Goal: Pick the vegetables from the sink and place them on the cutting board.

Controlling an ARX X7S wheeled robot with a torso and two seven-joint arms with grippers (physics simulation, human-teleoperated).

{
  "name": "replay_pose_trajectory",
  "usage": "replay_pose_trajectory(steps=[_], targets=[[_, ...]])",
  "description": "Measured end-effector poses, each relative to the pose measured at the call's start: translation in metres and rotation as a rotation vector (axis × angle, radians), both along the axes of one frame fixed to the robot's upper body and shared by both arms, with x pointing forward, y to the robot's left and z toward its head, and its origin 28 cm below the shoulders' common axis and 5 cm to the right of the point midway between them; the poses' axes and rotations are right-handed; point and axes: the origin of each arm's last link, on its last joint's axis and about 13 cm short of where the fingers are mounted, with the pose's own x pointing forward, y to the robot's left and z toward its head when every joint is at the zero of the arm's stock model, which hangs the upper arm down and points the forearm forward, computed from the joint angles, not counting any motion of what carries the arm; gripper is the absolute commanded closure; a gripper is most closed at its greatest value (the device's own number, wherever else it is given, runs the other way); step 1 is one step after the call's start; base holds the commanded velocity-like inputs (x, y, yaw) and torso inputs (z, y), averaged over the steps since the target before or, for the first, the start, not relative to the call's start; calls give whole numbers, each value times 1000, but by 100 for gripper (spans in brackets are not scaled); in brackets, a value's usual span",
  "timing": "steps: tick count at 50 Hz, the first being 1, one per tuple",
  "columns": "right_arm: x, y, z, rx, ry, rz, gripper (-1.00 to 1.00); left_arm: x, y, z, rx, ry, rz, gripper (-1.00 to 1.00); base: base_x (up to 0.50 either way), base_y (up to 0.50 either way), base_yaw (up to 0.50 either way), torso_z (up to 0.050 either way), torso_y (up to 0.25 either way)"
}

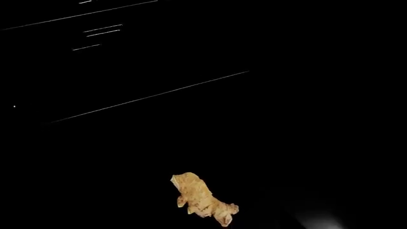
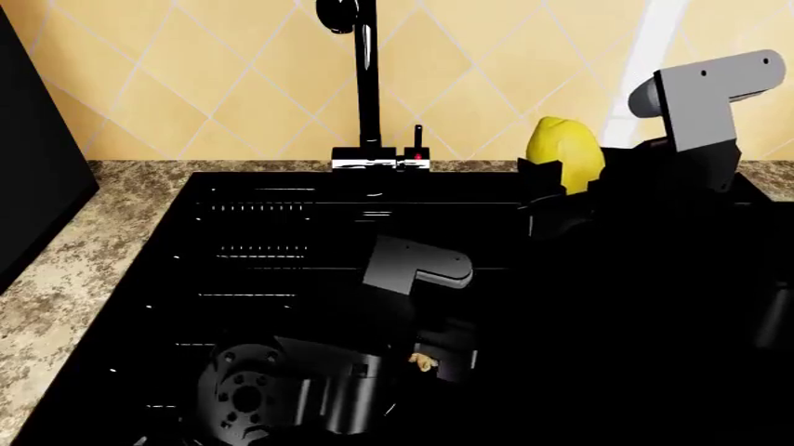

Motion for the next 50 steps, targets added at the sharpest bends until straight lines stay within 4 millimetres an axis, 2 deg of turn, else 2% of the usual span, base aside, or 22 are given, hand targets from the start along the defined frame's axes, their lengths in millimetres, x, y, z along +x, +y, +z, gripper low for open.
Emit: replay_pose_trajectory(steps=[30, 50], targets=[[0, -1, -13, 11, 23, 11, 100, 4, -13, -25, 85, 29, -67, -100, 0, 0, 9, 0, 0], [0, -4, -20, 22, 32, 13, 100, 21, -14, -59, 146, 97, -33, -100, 0, 0, 9, 0, 0]])
